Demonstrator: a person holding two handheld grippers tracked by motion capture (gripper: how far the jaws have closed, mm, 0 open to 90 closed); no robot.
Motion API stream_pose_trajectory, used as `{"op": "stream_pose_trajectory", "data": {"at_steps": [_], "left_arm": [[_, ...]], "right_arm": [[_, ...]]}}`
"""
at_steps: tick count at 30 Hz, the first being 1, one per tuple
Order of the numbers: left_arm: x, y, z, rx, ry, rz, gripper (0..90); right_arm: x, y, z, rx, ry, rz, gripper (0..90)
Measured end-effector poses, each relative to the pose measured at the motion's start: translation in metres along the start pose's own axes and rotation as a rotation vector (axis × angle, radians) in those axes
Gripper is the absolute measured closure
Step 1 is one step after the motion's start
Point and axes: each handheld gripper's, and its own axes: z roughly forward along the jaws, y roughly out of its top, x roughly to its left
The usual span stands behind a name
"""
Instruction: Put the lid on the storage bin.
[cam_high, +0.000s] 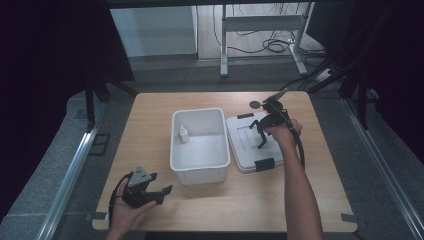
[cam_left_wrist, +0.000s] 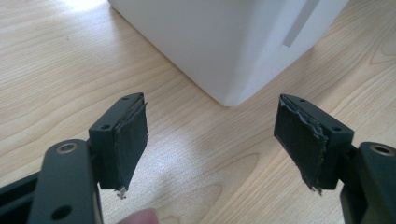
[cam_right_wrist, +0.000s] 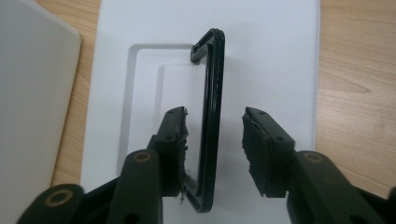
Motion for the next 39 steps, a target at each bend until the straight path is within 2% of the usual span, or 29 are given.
{"op": "stream_pose_trajectory", "data": {"at_steps": [4,11,15,23,26,32,35,39], "left_arm": [[0.000,0.000,0.000,-0.001,-0.002,-0.001,26.1],[0.001,-0.001,0.001,0.001,-0.002,-0.004,26.1],[0.001,-0.001,0.001,0.004,-0.003,-0.003,26.1],[0.000,-0.001,0.002,0.006,-0.002,0.000,26.1],[0.001,-0.001,0.002,0.006,-0.002,-0.001,26.1],[0.003,-0.001,0.001,0.003,0.001,-0.006,26.1],[0.002,-0.001,0.001,0.005,0.001,-0.004,26.1],[0.000,-0.001,0.003,0.008,-0.002,0.001,26.1]], "right_arm": [[-0.005,0.005,0.007,0.019,0.032,0.019,68.2],[-0.012,0.007,0.020,0.068,0.062,0.039,72.6],[-0.010,0.007,0.023,0.074,0.077,0.044,81.2],[-0.004,0.007,0.021,0.066,0.098,0.098,84.5],[-0.001,0.007,0.019,0.071,0.091,0.098,84.6],[-0.001,0.005,0.009,0.041,0.085,0.093,84.7],[-0.001,0.004,-0.001,0.028,0.082,0.105,84.7],[0.001,0.003,-0.021,0.007,0.062,0.084,84.7]]}}
